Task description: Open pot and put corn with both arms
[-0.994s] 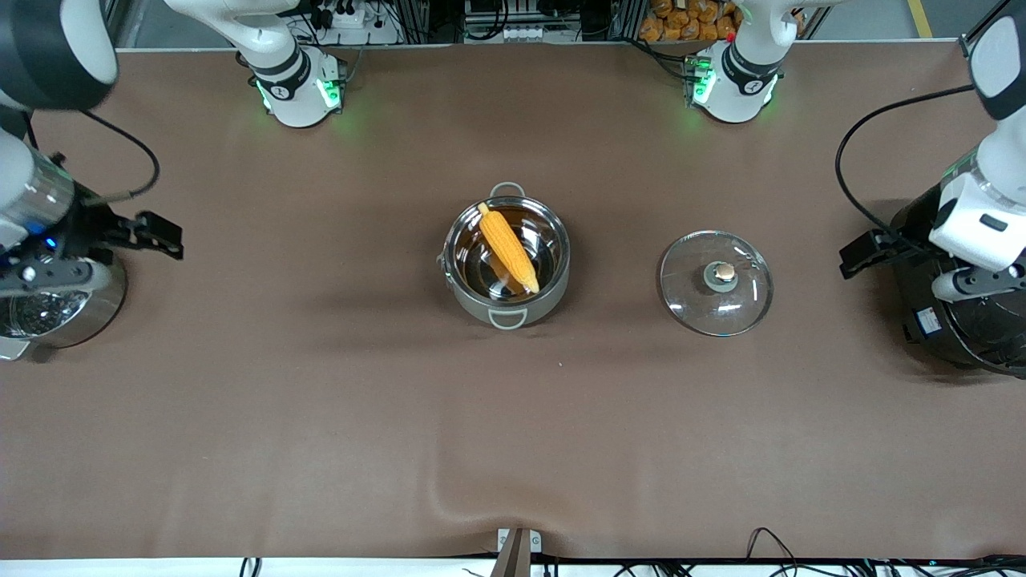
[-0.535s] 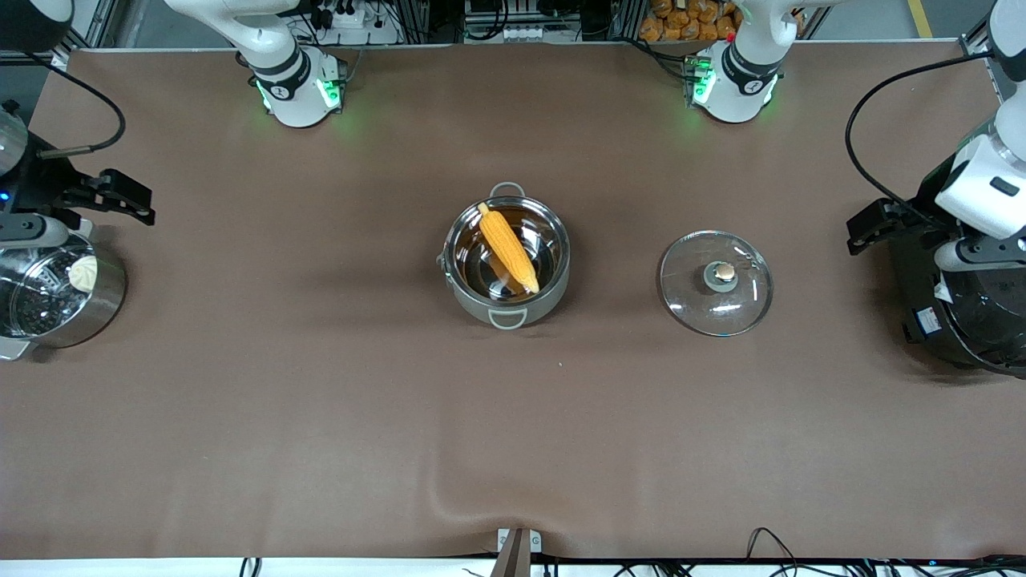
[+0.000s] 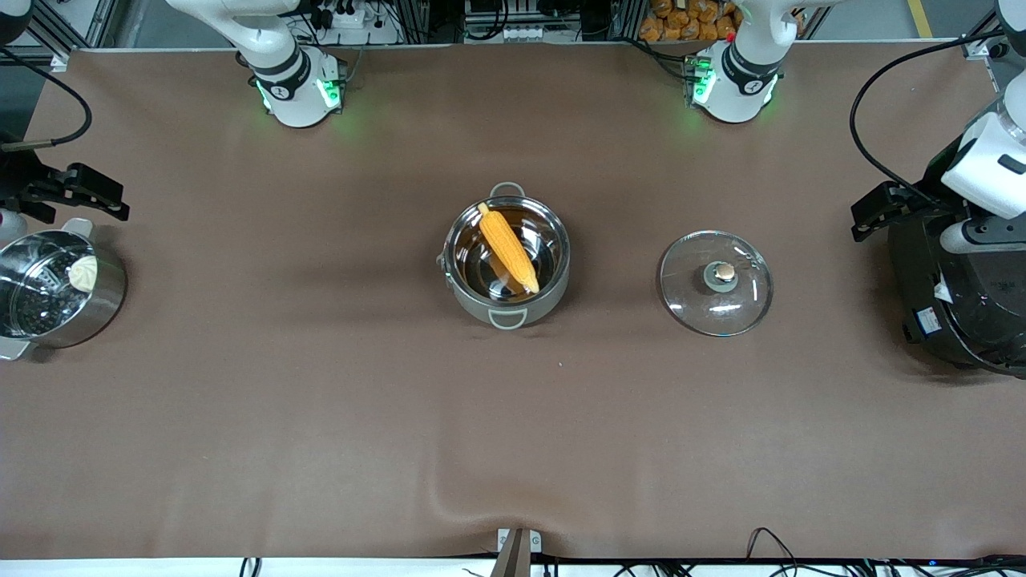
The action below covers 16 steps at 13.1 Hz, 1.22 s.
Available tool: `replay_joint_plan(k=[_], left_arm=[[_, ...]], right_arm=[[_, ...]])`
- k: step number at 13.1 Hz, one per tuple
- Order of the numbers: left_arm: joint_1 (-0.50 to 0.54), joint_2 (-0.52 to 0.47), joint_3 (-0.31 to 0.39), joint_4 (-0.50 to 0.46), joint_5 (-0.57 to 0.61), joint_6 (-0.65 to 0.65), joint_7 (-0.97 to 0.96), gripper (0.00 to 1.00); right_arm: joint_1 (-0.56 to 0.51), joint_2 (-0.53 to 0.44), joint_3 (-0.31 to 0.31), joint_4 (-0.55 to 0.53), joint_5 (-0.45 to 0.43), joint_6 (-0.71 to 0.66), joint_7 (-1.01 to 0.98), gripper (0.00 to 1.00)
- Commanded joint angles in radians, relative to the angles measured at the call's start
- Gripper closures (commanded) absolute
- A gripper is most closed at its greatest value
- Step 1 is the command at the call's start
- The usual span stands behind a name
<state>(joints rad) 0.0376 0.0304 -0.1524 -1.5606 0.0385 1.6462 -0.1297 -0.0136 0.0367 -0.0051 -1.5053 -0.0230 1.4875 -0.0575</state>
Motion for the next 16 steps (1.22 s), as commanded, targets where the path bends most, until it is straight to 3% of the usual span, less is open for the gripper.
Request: replay_joint_plan(k=[1, 7, 16], left_arm=[[0.004, -0.029, -0.003, -0.013, -0.006, -0.006, 0.042, 0.0], [-0.002, -0.024, -0.004, -0.004, -0.012, -0.048, 0.027, 0.0], [0.004, -0.029, -0.012, -0.004, -0.048, -0.068, 0.032, 0.0]], right_arm=[[-0.017, -0.031, 0.007, -0.042, 0.021, 0.011, -0.016, 0.0], [-0.029, -0.07, 0.007, -0.115, 0.037, 0.045, -0.016, 0.0], [-0.028, -0.069, 0.007, -0.11, 0.037, 0.04, -0.012, 0.0]])
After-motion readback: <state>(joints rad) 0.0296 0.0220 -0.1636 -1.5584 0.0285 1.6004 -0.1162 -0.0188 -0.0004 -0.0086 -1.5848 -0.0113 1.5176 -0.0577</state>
